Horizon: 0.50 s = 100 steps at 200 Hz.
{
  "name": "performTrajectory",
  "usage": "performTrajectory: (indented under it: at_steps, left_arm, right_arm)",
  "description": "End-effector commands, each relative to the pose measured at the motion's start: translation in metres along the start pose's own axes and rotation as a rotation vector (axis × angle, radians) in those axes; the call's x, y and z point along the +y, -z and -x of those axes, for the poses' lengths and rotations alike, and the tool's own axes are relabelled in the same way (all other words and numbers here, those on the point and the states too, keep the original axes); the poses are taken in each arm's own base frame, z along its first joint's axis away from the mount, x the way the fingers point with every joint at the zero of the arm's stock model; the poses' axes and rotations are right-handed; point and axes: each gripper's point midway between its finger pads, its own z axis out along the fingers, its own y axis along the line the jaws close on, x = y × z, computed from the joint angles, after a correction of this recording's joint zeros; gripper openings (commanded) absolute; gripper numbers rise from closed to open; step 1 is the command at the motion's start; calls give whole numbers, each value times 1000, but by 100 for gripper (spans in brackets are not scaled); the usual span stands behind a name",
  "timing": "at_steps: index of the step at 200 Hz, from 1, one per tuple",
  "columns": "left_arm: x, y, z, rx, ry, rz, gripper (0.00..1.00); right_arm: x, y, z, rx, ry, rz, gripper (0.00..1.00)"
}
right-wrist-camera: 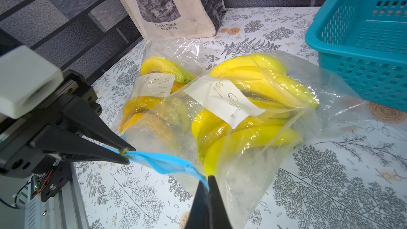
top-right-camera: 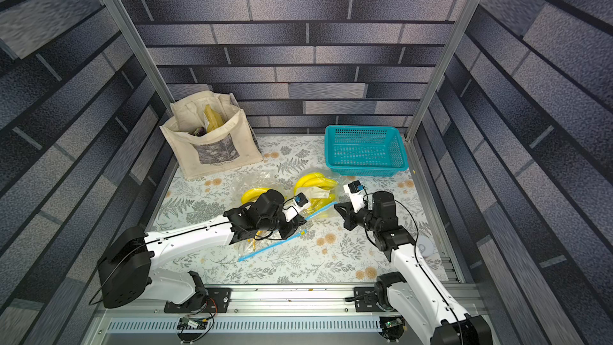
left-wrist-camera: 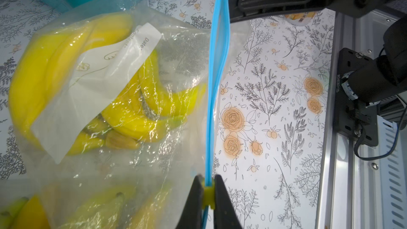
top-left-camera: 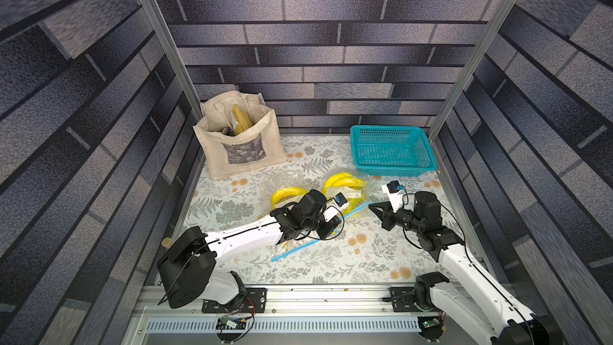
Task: Open the zip-top bag and take out the banana
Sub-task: Unzip the zipper on the zipper food storage bag.
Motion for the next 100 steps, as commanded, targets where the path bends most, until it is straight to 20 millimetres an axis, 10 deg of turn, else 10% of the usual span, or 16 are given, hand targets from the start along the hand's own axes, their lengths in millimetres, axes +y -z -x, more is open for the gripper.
performTrajectory:
  at_steps: [1, 100]
  left_arm:
    - [8, 8, -63, 193, 86, 71, 10]
    - [17, 21, -95, 210, 164, 156, 12]
  right_arm:
    - [-36, 11, 21, -99, 28, -201, 0]
    - [-58, 25, 22, -126, 6, -320, 0]
